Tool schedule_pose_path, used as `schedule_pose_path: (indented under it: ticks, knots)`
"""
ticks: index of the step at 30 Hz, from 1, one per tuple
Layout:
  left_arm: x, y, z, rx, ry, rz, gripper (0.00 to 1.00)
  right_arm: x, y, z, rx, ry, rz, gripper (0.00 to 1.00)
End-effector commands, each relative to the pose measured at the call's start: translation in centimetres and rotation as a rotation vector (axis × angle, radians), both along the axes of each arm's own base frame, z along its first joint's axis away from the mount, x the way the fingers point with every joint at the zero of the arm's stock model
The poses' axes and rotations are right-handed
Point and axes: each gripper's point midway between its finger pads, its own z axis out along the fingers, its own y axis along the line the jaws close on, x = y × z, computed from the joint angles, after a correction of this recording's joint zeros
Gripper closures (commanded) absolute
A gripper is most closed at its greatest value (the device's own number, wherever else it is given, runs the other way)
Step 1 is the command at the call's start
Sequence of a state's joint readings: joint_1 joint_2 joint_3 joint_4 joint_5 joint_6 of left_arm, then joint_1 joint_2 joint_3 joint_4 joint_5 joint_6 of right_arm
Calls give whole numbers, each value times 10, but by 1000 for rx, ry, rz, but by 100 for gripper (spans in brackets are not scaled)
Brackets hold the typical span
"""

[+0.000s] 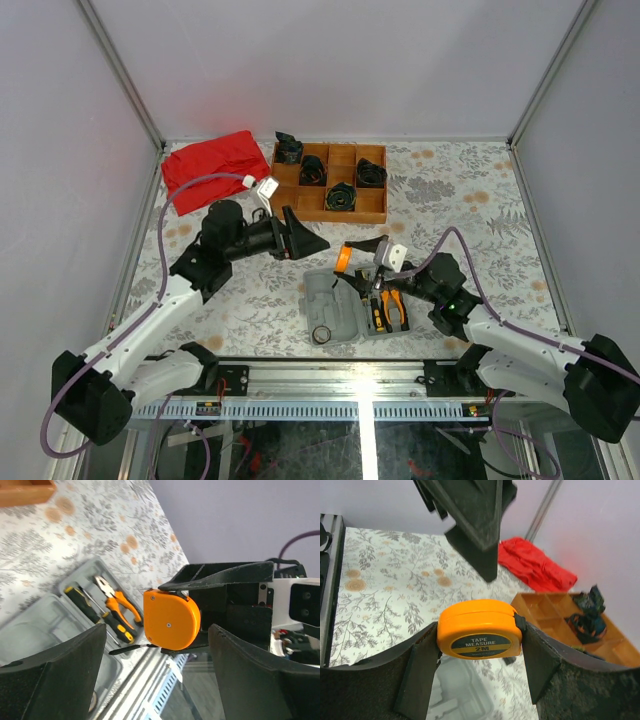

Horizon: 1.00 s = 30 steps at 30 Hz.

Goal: Sort the tools into containers
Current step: Place the engineering item in the storage box.

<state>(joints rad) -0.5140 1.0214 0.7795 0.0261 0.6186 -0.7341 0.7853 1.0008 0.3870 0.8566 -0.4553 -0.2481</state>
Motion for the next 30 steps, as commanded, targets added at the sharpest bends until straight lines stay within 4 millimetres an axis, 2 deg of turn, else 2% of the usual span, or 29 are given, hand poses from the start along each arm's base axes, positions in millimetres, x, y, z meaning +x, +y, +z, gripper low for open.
schedule_pose_path:
  ticks: [1, 8, 11, 17, 20, 26, 30]
  knots:
    - [22, 22, -3, 137, -54, 145, 18, 18, -13, 6, 30, 157, -139, 64]
    - [37, 43, -21, 232, -35, 277, 18, 44, -46, -42, -69, 482, -445, 70]
    - [44, 51, -32, 276, -6, 329, 18, 47, -55, -55, -99, 598, -532, 73]
    - [49, 65, -46, 334, 34, 398, 18, 44, -66, -74, -174, 791, -652, 72]
    - [49, 68, -50, 342, 44, 404, 18, 38, -66, -87, -298, 834, -652, 78]
    - [50, 76, -57, 369, 56, 426, 18, 28, -52, -108, -423, 918, -572, 82]
    - [51, 85, -60, 398, 52, 455, 18, 26, -42, -111, -415, 993, -564, 95]
